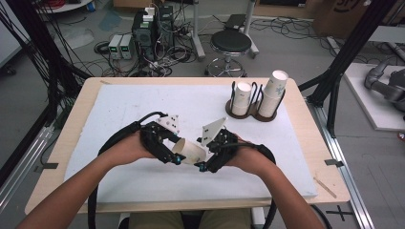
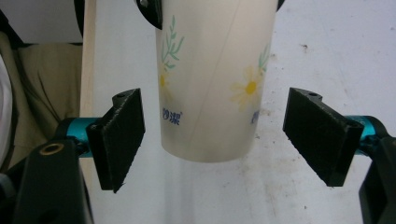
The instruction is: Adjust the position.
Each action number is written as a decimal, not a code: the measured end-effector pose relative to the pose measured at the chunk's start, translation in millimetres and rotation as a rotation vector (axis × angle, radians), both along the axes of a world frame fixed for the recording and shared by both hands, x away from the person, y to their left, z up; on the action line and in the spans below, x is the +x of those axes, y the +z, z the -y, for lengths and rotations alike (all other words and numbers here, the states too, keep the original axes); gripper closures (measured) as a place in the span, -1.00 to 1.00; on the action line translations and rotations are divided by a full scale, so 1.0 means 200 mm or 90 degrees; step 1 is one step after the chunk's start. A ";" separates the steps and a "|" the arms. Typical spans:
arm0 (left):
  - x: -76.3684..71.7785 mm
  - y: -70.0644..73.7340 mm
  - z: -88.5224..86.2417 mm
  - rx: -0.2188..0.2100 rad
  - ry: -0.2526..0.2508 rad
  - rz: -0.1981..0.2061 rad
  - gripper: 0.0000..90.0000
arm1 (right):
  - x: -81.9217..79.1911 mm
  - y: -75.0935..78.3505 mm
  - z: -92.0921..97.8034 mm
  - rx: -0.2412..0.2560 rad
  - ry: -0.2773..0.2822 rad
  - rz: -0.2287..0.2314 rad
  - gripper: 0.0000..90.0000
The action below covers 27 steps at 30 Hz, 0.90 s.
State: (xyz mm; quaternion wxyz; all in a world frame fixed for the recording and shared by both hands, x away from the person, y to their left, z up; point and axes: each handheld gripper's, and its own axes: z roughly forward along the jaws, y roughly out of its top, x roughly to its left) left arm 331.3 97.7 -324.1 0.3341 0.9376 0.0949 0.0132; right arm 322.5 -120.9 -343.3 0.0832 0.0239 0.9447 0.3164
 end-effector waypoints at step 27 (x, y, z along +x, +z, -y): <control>-0.01 -0.04 0.04 -0.010 0.009 -0.003 -0.28 | 0.01 -0.07 -0.12 -0.063 0.029 0.002 -0.17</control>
